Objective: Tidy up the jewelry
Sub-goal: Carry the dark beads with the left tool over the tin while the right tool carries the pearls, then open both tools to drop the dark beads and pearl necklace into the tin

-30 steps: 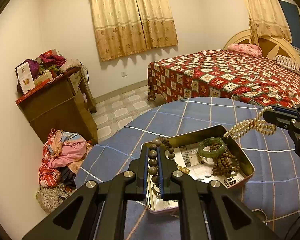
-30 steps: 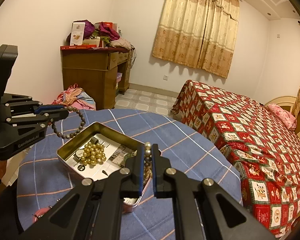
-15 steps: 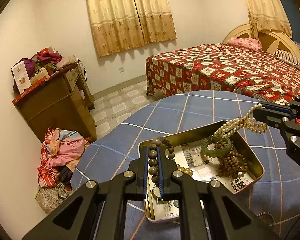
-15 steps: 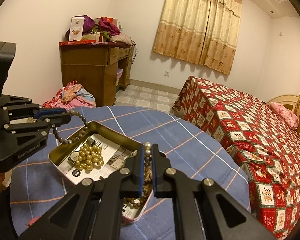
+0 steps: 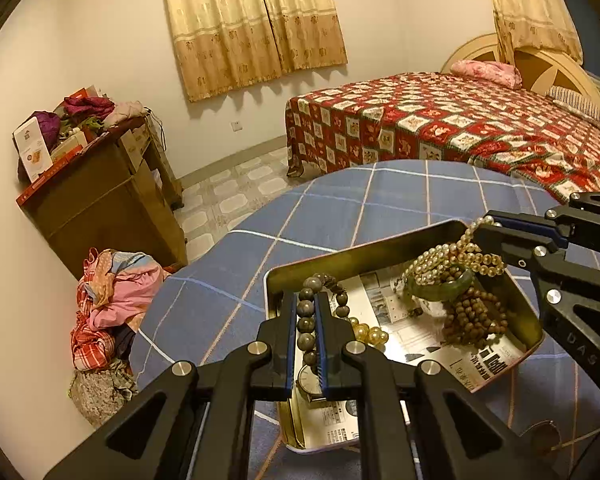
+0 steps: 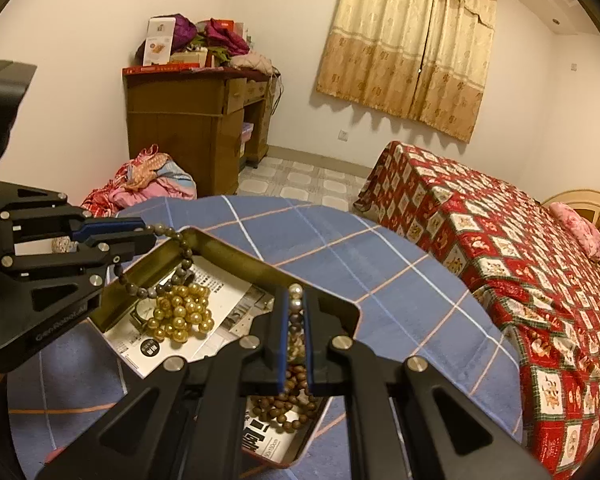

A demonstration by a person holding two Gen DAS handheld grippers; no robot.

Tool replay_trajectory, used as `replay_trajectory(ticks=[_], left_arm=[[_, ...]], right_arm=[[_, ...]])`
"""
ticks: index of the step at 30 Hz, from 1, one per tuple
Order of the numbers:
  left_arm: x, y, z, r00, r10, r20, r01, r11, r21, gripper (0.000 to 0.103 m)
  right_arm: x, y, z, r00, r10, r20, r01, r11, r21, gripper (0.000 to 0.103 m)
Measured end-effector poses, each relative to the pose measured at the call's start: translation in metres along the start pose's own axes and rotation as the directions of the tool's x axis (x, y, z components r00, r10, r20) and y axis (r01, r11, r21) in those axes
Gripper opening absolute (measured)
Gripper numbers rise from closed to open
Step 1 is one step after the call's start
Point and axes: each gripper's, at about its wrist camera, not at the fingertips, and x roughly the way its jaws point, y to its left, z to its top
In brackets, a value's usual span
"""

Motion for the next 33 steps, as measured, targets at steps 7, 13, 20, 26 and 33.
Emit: replay_trajectory(ticks=[7,13,20,26,33], left_arm=[[0.011,-0.003,-0.007,0.999,-0.002,-0.034,0.002,1.0,0.01,0.009],[0.013,-0.006,-0.011,0.998,0.02,-0.058,-0.019,1.0,0.013,0.034],[0.005,-0.008,-0.014,0.998,0.045,-0.033,-0.045,0.999,0.017,0.06],[0.002,-0.007,-0.014,0.997,0.067,-0.033,-0.067,0.998,0.019,0.061],[-0.023,0.001,-0.035,0.996,0.082,-0.034,-0.083,0.996,-0.039,0.061]], right_arm=[[0.015,-0.004,-0.009,0.998,-0.002,-0.063,0.003,1.0,0.021,0.01],[0.012,-0.008,-0.014,0.997,-0.005,-0.072,0.008,0.999,0.039,0.037],[0.004,-0.009,-0.02,0.998,-0.015,-0.06,0.018,0.999,0.043,0.049],[-0.002,-0.009,-0.024,0.998,-0.021,-0.054,0.023,0.999,0.045,0.053],[-0.018,-0.011,-0.035,0.998,-0.031,-0.057,0.035,0.997,0.072,0.055]])
